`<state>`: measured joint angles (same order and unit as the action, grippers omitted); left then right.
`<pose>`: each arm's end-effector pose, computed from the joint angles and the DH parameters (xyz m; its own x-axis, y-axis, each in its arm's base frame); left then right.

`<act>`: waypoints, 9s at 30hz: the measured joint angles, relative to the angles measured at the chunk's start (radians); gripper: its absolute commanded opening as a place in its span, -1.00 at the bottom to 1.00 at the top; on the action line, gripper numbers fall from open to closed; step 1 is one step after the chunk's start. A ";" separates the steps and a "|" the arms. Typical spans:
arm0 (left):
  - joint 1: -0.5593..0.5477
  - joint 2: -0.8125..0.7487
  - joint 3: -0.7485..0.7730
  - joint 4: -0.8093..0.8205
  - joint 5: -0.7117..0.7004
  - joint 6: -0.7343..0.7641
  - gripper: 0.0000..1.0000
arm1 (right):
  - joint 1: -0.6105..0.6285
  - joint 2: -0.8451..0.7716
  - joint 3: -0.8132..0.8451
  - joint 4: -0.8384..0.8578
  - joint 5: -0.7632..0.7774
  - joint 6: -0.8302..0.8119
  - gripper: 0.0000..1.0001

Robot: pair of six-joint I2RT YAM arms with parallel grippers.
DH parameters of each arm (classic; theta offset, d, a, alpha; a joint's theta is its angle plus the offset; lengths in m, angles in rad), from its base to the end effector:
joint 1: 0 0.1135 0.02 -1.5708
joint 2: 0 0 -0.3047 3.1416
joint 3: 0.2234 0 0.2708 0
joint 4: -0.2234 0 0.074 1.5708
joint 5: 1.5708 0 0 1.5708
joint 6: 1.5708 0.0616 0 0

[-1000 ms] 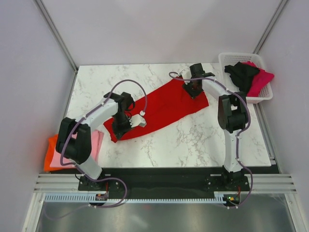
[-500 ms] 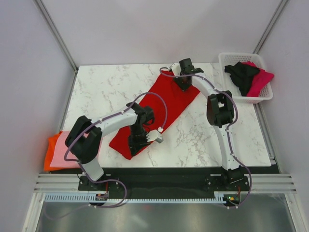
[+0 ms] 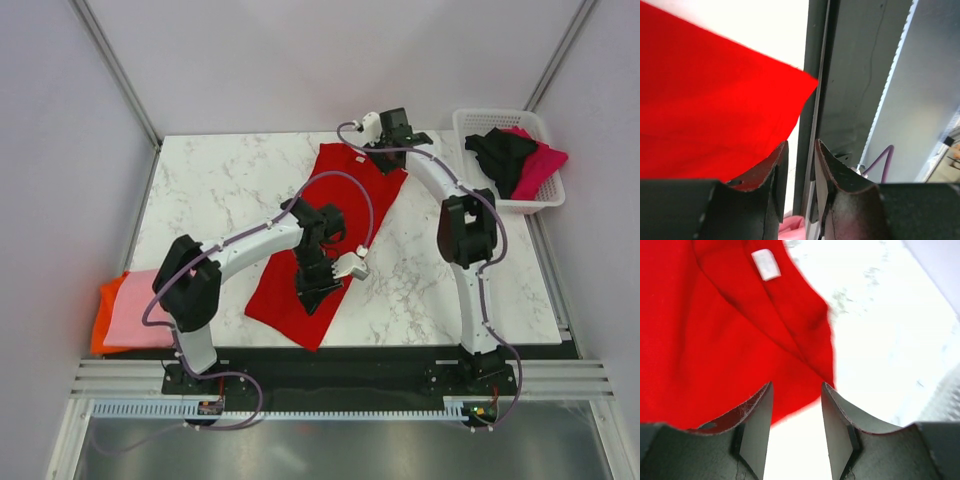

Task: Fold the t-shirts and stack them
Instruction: Fold the tshirt

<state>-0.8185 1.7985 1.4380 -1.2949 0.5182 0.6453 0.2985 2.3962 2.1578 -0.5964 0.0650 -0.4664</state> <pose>0.2143 -0.2737 0.2463 -0.1797 0.9566 -0.2293 0.8934 0.0611 -0.4451 0.5800 0.1743 0.2157 -0.5195 -0.6293 -0.5780 -0.5434 0.7653 -0.3449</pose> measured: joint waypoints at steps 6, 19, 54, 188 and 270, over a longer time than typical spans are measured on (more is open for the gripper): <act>-0.013 0.074 0.012 0.029 0.064 -0.038 -0.29 | -0.026 -0.220 -0.167 0.047 -0.006 0.031 0.02; -0.023 0.130 -0.187 0.277 -0.076 -0.117 -0.44 | -0.027 -0.096 -0.222 0.056 -0.045 0.085 0.00; -0.094 0.484 0.349 0.184 0.037 -0.201 -0.41 | -0.021 0.287 0.262 0.198 -0.070 0.048 0.22; 0.536 0.192 0.113 0.713 -0.219 -0.958 0.43 | -0.101 -0.417 -0.681 0.096 -0.513 0.713 0.10; 0.570 -0.248 -0.374 0.774 0.197 -1.029 -0.95 | -0.139 -0.861 -1.093 0.094 -0.785 0.841 -1.00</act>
<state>-0.2489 1.5505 1.0637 -0.5205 0.7155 -0.3836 0.1596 1.5356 1.0649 -0.5022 -0.7200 0.3744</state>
